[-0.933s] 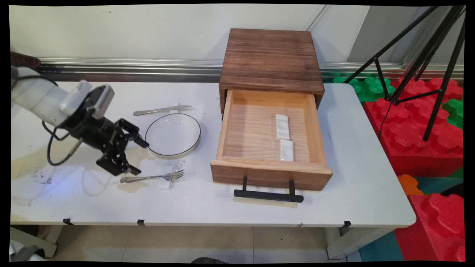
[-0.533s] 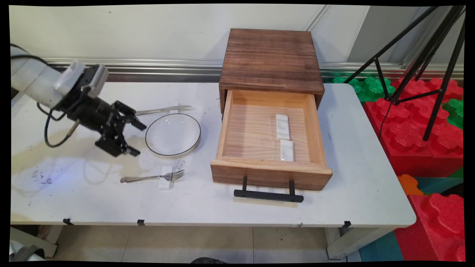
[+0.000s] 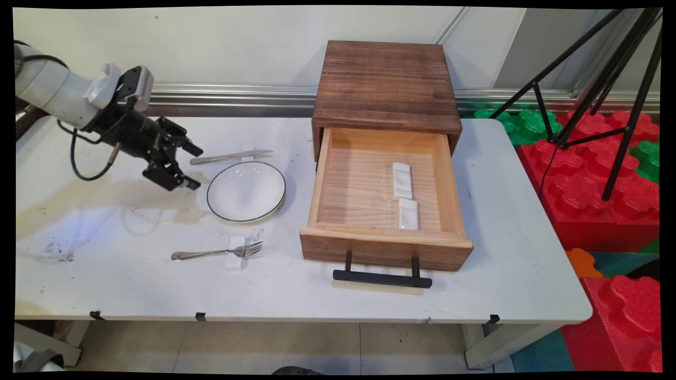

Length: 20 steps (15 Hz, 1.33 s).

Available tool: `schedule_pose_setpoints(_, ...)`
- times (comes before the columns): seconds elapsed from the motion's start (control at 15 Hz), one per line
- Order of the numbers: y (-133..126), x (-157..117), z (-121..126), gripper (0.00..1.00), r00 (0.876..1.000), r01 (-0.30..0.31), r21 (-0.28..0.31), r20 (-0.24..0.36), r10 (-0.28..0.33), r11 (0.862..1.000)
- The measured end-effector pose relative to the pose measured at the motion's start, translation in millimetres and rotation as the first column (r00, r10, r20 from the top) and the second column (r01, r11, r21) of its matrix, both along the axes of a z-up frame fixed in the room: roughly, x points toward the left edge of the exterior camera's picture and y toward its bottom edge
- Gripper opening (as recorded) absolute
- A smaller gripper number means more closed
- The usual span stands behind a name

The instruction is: Pick up the knife from the left of the white plate

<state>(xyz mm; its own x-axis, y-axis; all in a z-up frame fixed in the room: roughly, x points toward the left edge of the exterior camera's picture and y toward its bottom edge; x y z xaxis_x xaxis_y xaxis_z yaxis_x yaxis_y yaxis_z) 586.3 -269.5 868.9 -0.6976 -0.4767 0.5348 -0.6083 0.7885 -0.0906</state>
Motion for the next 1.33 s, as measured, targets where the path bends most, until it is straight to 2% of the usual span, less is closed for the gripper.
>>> schedule_pose_setpoints(0.6, -38, 24, -20, 1.00, 0.994, -0.073, -0.041, 0.077, 0.076, 0.996)
schedule_pose_setpoints(1.33, -79, 46, -53, 1.00, 0.983, -0.088, -0.072, 0.154, 0.099, 0.993)
